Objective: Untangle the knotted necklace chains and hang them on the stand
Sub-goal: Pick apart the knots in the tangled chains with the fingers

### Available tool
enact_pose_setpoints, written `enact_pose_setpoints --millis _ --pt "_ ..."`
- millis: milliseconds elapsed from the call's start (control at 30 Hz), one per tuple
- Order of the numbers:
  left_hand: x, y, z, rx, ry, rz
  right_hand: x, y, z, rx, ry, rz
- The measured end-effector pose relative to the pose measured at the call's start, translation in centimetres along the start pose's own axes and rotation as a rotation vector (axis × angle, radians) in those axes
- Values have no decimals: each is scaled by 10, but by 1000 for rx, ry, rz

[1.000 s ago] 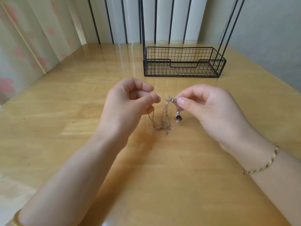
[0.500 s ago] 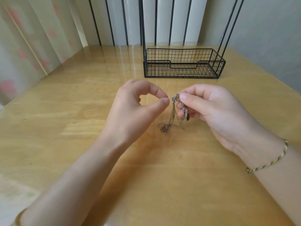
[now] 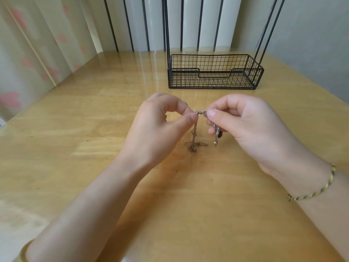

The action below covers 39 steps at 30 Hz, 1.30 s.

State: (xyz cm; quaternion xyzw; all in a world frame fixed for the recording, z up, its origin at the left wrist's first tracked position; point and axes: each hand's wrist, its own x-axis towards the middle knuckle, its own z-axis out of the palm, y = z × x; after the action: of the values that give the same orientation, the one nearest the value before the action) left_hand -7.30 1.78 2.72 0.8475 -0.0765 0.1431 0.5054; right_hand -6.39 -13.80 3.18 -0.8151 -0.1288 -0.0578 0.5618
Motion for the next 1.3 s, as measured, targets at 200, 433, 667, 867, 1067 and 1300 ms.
enact_pose_setpoints --millis 200,433,667,867,1067,1300 --pt "2 0 -3 -104 -63 -107 -1 -1 1 -63 -14 -11" --pt "1 1 -2 -110 -76 -55 0 1 0 78 -69 74" --pt "-2 -1 1 34 -11 131 -1 1 0 117 -86 68" --pt "0 -3 2 161 30 221 -1 2 0 99 -80 51" --pt "0 -1 1 96 -12 147 -1 1 1 31 -60 39" --pt "0 1 0 -161 -59 -37 0 2 -1 67 -87 88"
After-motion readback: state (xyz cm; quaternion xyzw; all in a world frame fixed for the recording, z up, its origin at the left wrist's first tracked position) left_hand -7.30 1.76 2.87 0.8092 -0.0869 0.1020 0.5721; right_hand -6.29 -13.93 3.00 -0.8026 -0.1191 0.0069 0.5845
